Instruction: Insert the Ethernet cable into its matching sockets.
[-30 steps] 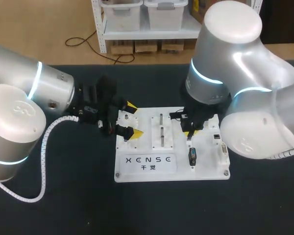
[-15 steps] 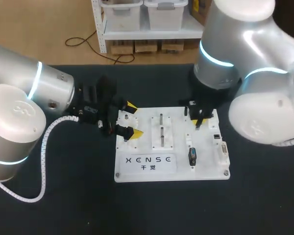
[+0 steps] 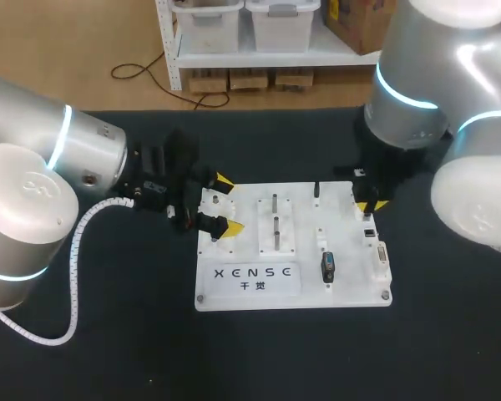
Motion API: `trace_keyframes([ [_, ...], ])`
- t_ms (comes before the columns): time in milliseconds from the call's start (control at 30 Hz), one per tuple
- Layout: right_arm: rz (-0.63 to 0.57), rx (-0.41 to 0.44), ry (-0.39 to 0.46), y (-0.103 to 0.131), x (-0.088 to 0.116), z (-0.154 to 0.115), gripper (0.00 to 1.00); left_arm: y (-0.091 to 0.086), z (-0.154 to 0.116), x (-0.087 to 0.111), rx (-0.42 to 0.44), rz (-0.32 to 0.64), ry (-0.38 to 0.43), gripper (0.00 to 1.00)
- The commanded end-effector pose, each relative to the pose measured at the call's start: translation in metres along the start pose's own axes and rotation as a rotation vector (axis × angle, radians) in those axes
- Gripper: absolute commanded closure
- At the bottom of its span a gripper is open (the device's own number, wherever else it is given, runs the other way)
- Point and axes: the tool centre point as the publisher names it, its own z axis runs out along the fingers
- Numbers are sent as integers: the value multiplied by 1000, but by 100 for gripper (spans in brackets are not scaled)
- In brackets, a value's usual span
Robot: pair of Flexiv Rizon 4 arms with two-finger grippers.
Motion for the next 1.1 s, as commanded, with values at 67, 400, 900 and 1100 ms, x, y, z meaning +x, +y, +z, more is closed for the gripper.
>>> trace_keyframes([
  [67, 5, -5, -5, -5, 5, 5, 100, 0, 1, 0, -2, 0, 0, 0],
  [400, 0, -9, 9, -11, 5, 17, 100, 0, 1, 0, -2, 0, 0, 0],
  [900, -14, -12, 24, -13, 3, 30, 100, 0, 1, 0, -2, 0, 0, 0],
  [1100, -15, -13, 27, -13, 2, 32, 100, 0, 1, 0, -2, 0, 0, 0],
])
